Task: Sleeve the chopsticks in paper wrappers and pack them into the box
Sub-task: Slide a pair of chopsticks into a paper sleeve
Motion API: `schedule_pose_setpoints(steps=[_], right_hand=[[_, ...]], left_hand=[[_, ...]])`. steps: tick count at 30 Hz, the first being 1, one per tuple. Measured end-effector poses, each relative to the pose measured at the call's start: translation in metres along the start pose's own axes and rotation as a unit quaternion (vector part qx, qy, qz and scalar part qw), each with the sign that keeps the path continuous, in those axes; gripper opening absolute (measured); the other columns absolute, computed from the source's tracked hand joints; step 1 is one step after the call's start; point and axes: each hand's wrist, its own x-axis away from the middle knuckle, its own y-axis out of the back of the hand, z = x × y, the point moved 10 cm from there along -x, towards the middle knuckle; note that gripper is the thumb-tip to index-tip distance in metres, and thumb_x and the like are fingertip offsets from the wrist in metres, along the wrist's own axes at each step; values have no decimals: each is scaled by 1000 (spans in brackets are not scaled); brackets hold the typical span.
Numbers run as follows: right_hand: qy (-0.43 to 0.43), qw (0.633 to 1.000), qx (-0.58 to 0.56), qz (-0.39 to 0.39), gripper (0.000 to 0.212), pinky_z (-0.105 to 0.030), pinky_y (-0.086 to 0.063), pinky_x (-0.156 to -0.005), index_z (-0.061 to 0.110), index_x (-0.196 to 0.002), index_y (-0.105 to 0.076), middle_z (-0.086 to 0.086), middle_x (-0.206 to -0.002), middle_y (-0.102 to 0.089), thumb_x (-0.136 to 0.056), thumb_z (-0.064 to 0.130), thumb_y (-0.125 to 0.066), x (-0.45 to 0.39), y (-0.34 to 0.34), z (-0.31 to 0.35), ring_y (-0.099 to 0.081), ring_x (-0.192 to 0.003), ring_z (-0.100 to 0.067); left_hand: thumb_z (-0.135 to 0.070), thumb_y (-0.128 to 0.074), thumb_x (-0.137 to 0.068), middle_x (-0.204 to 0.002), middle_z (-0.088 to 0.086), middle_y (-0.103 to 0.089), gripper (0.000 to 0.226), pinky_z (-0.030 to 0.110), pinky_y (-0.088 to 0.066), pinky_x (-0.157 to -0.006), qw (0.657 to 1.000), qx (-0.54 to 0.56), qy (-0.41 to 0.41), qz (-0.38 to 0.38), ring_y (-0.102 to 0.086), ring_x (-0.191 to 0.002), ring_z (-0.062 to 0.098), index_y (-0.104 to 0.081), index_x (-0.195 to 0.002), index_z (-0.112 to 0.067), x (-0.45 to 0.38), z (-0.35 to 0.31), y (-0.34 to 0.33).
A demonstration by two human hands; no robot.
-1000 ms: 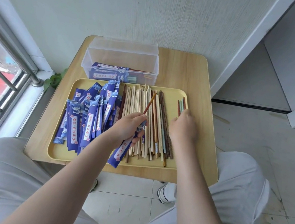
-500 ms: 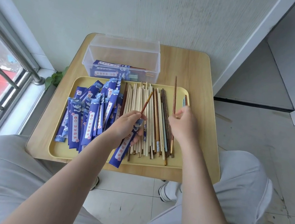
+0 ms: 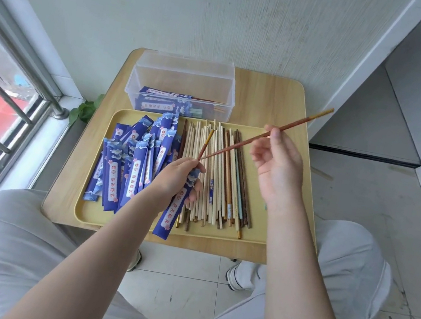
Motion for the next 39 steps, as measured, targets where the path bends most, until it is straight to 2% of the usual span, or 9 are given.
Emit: schedule_pose_setpoints(steps=[3, 9, 17, 23, 28, 31, 34, 37, 39], right_hand=[[22, 997, 44, -57, 19, -25, -42, -56, 8, -102, -69, 0, -70, -52, -102, 20, -55, -3, 16, 5, -49, -60, -13], [-6, 988, 121, -93, 21, -27, -52, -62, 6, -95, -65, -2, -76, -63, -105, 14, -49, -1, 26, -14, -59, -62, -13], [1, 964, 250, -90, 9, -32, -52, -61, 8, -108, -62, -1, -77, -64, -101, 9, -56, -6, 32, -18, -60, -62, -13], [11, 937, 341, -70, 77, -24, -55, -66, 24, -157, -18, -3, -83, -69, -96, 8, -63, -2, 24, -12, -64, -65, -10], [-7, 922, 385, -36, 109, -27, -58, -65, 37, -158, 10, -10, -73, -67, -90, 4, -69, 3, 11, -21, -64, -60, -12], [-34, 909, 416, -3, 116, -30, -60, -70, 37, -156, 18, -4, -76, -71, -88, 7, -72, 7, 0, -35, -69, -66, -12], [-69, 889, 450, 52, 108, -26, -56, -76, 29, -159, 6, 3, -84, -73, -88, 15, -74, 10, -16, -50, -70, -79, -7], [-98, 860, 491, 98, 60, -36, -55, -92, 18, -141, -44, 4, -96, -72, -89, 25, -74, 10, -21, -59, -68, -94, -9], [-128, 867, 470, 110, 38, -32, -56, -83, 19, -123, -59, 4, -103, -70, -92, 38, -69, 11, -18, -63, -67, -95, -10]], left_hand=[[-24, -33, -108, -64, 14, -55, 31, 26, -41, -43, 999, 1, 1, 35, -47, -42, 23, -55, -99, -5, 2, -1, -7], [-28, -35, -106, -63, 12, -49, 33, 26, -40, -45, 981, -12, 35, 191, -41, -43, 23, -60, -97, -9, 13, 3, -35], [-29, -32, -106, -60, 8, -44, 32, 26, -35, -43, 971, -19, 71, 228, -36, -41, 19, -55, -96, -9, 17, 12, -44], [-39, -28, -108, -61, 3, -37, 41, 25, -29, -44, 964, -11, 106, 242, -30, -44, 15, -56, -94, -11, 21, 19, -50], [-55, -28, -104, -61, 3, -34, 52, 25, -29, -43, 965, 13, 104, 241, -27, -43, 15, -53, -92, -11, 20, 11, -54], [-42, -36, -104, -62, 2, -34, 36, 24, -28, -43, 971, 23, 95, 220, -26, -44, 14, -51, -91, -12, 16, 6, -54], [-20, -46, -98, -62, 2, -37, 10, 25, -26, -45, 984, 12, 69, 164, -25, -46, 15, -49, -95, -11, 9, 0, -45], [-15, -46, -97, -62, 4, -38, 8, 28, -25, -48, 991, -6, 46, 127, -26, -47, 17, -46, -91, -11, 5, 0, -38], [-13, -46, -97, -62, 4, -37, 10, 29, -25, -48, 991, -21, 48, 119, -26, -48, 18, -42, -87, -13, 6, 3, -35]])
